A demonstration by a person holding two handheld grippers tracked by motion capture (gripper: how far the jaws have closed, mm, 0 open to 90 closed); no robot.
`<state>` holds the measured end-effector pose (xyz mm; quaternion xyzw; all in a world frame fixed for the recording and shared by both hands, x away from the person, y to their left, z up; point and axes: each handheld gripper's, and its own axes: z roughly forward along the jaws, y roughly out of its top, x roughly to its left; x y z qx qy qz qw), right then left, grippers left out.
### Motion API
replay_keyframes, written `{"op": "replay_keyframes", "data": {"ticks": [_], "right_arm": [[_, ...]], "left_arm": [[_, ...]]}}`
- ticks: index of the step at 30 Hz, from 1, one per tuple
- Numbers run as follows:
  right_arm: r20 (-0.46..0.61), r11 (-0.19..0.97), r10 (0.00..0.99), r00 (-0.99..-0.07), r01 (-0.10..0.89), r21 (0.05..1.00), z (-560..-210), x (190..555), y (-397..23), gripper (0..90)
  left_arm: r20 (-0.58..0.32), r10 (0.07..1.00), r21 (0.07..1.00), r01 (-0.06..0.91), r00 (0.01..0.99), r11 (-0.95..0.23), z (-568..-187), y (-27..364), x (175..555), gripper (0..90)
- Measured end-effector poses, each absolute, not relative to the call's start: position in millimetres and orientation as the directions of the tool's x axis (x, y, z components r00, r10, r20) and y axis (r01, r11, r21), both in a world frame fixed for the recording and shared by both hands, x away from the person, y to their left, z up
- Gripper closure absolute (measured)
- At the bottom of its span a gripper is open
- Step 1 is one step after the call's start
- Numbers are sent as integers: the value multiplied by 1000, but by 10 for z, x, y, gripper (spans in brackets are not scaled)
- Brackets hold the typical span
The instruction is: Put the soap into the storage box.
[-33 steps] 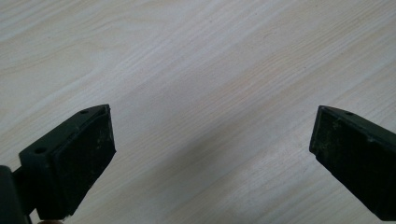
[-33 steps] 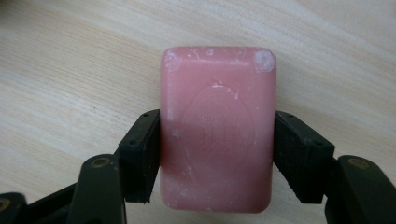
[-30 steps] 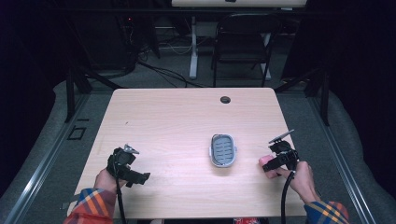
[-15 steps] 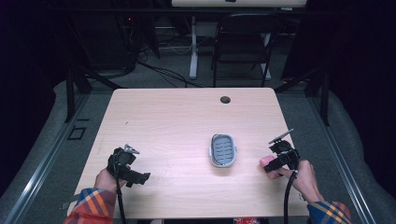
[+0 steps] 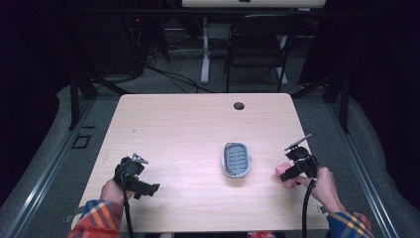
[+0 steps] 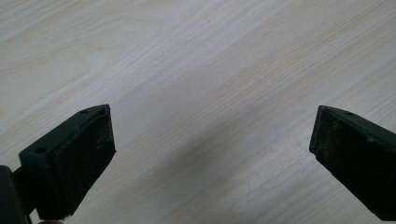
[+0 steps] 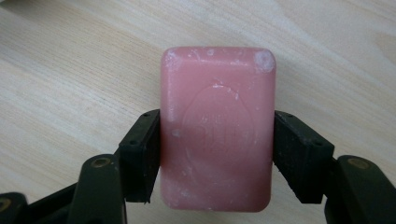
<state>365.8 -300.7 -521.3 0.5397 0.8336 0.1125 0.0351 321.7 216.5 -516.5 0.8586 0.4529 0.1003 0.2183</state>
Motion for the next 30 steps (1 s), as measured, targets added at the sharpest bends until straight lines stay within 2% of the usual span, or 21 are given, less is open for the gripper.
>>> {"op": "replay_keyframes", "data": {"ticks": [16,19,20,22,30], "right_arm": [[55,418,896,-440,880,225,-5107,3720,-2982,371],[59,418,895,-442,877,236,-5087,3734,-2959,371],[84,382,904,-418,882,277,-5116,3723,-2935,371],[61,425,891,-449,874,235,-5078,3748,-2925,371],[60,437,884,-463,866,244,-5054,3777,-2861,371]], "left_arm": [[-26,821,464,734,571,-496,-5165,2161,3221,2],[-26,820,462,735,572,-497,-5164,2159,3221,2],[-27,820,462,735,571,-496,-5165,2159,3222,2],[-27,821,465,735,570,-494,-5167,2162,3219,2],[-24,822,464,734,569,-495,-5170,2160,3221,2]]}}
